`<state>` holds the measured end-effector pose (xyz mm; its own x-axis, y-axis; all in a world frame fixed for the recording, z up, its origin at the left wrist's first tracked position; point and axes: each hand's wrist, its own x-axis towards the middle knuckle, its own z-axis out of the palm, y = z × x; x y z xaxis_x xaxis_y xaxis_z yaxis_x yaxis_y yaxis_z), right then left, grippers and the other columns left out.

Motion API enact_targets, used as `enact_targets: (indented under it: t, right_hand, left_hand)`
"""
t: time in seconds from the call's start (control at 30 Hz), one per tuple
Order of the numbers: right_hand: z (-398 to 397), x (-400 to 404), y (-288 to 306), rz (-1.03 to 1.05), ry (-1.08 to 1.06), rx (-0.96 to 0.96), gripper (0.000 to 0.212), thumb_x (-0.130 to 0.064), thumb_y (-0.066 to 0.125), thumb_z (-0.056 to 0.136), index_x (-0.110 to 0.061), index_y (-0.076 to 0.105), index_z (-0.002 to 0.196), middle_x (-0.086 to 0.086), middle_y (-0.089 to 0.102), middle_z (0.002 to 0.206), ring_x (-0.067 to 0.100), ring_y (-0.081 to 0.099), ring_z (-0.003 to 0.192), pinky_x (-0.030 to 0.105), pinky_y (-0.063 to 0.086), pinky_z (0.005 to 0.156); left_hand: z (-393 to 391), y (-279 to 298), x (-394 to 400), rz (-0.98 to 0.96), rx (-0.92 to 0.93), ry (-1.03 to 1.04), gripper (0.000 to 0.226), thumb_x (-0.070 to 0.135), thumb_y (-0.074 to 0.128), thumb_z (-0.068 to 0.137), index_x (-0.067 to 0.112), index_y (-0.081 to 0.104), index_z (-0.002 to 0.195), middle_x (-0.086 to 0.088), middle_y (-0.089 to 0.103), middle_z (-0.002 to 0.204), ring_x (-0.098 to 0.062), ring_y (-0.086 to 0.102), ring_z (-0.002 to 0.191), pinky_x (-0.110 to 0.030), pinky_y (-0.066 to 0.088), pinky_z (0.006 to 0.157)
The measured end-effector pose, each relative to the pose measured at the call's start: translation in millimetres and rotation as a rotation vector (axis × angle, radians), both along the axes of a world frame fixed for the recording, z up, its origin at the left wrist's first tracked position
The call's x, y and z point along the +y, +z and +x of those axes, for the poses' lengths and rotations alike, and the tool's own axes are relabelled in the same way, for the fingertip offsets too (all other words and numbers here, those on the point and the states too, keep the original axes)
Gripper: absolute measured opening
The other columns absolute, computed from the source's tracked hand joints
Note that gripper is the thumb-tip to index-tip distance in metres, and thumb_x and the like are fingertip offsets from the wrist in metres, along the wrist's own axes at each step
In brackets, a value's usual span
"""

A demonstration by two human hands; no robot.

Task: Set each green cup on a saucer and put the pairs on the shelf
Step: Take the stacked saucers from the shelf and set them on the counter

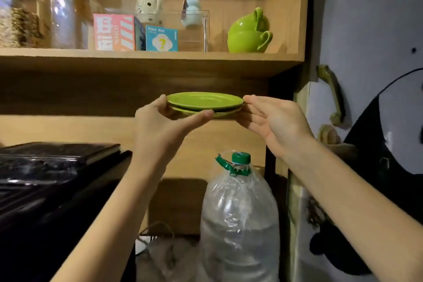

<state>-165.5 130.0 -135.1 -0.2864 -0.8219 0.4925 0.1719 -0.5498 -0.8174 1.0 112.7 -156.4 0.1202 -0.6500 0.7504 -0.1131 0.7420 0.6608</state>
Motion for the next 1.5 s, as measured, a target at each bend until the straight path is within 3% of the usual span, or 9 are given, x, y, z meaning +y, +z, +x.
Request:
enact_targets:
  t: [0.17, 0.3, 0.47, 0.6, 0.73, 0.93, 1.1, 1.3, 1.5]
  right_hand:
    - [-6, 16, -86, 0.157, 0.045, -0.112, 0.009, -0.002, 0.057, 0.085, 0.001, 0.064, 0.089, 0.005, 0.073, 0.064, 0.013, 0.071, 0.059, 0.025, 0.061, 0.063]
    - [-8, 30, -162, 0.305, 0.066, -0.208, 0.011, -0.002, 0.057, 0.085, 0.002, 0.064, 0.093, 0.002, 0.075, 0.06, 0.013, 0.072, 0.058, 0.022, 0.058, 0.054]
    - [-5, 47, -255, 0.515, 0.072, -0.233, 0.01, -0.001, 0.056, 0.085, -0.001, 0.065, 0.087, 0.0, 0.075, 0.059, 0.011, 0.072, 0.06, 0.023, 0.06, 0.06]
    - [1, 57, -319, 0.653, 0.061, -0.208, 0.01, 0.0, 0.058, 0.084, -0.003, 0.065, 0.09, -0.005, 0.073, 0.056, 0.006, 0.07, 0.057, 0.018, 0.058, 0.057]
    - [10, 62, -370, 0.759, 0.062, -0.176, 0.016, 0.002, 0.06, 0.082, 0.004, 0.065, 0.098, 0.001, 0.074, 0.064, 0.004, 0.069, 0.054, 0.014, 0.056, 0.054]
    - [20, 57, -427, 0.874, 0.065, -0.127, 0.026, 0.004, 0.061, 0.081, 0.009, 0.063, 0.106, 0.015, 0.068, 0.089, 0.004, 0.068, 0.053, 0.014, 0.056, 0.055]
    - [20, 41, -462, 0.965, 0.027, -0.014, 0.028, 0.001, 0.062, 0.081, 0.007, 0.063, 0.108, 0.02, 0.067, 0.099, 0.02, 0.064, 0.071, 0.015, 0.054, 0.056]
    - [21, 22, -489, 1.015, -0.028, 0.155, 0.024, 0.0, 0.065, 0.078, 0.006, 0.068, 0.102, 0.014, 0.067, 0.085, -0.003, 0.06, 0.043, 0.01, 0.049, 0.046]
    - [19, 16, -502, 1.023, -0.034, 0.216, 0.022, 0.0, 0.067, 0.077, 0.004, 0.07, 0.098, 0.012, 0.068, 0.085, -0.005, 0.06, 0.044, 0.01, 0.049, 0.045]
  left_hand:
    - [4, -95, 11, 0.117, -0.016, -0.068, 0.045, 0.031, 0.087, 0.047, 0.039, 0.067, 0.086, 0.022, 0.072, 0.081, 0.005, 0.065, 0.082, -0.022, 0.051, 0.079]
    - [9, -176, 22, 0.26, -0.055, -0.043, 0.104, 0.052, 0.083, 0.035, 0.024, 0.048, 0.13, 0.011, 0.065, 0.115, -0.008, 0.06, 0.109, -0.038, 0.047, 0.097]
    - [11, -260, 55, 0.476, -0.121, -0.067, 0.111, 0.037, 0.087, 0.039, 0.018, 0.037, 0.137, 0.006, 0.054, 0.131, 0.002, 0.053, 0.114, -0.027, 0.04, 0.104]
    - [18, -322, 73, 0.552, -0.213, -0.013, 0.104, 0.03, 0.087, 0.047, 0.019, 0.036, 0.137, 0.029, 0.038, 0.125, 0.028, 0.033, 0.107, 0.009, 0.025, 0.083]
    - [28, -377, 87, 0.701, -0.267, 0.022, 0.109, 0.035, 0.087, 0.047, 0.02, 0.031, 0.139, 0.001, 0.051, 0.135, 0.001, 0.038, 0.119, -0.003, 0.028, 0.086]
    - [36, -422, 93, 0.868, -0.329, 0.057, 0.112, 0.05, 0.076, 0.04, 0.02, 0.033, 0.139, -0.007, 0.06, 0.127, -0.003, 0.046, 0.108, -0.011, 0.035, 0.075]
    - [40, -455, 80, 0.909, -0.404, 0.079, 0.115, 0.069, 0.073, 0.033, 0.024, 0.04, 0.134, 0.004, 0.057, 0.128, -0.012, 0.052, 0.117, -0.026, 0.043, 0.094]
    - [42, -475, 69, 0.954, -0.528, 0.093, 0.128, 0.085, 0.055, 0.034, 0.018, 0.029, 0.14, -0.003, 0.034, 0.149, -0.018, 0.025, 0.139, -0.033, 0.004, 0.113]
    - [44, -479, 64, 0.939, -0.637, 0.143, 0.135, 0.094, 0.035, 0.034, 0.017, 0.02, 0.143, -0.004, 0.023, 0.154, -0.018, 0.016, 0.142, -0.033, 0.003, 0.115]
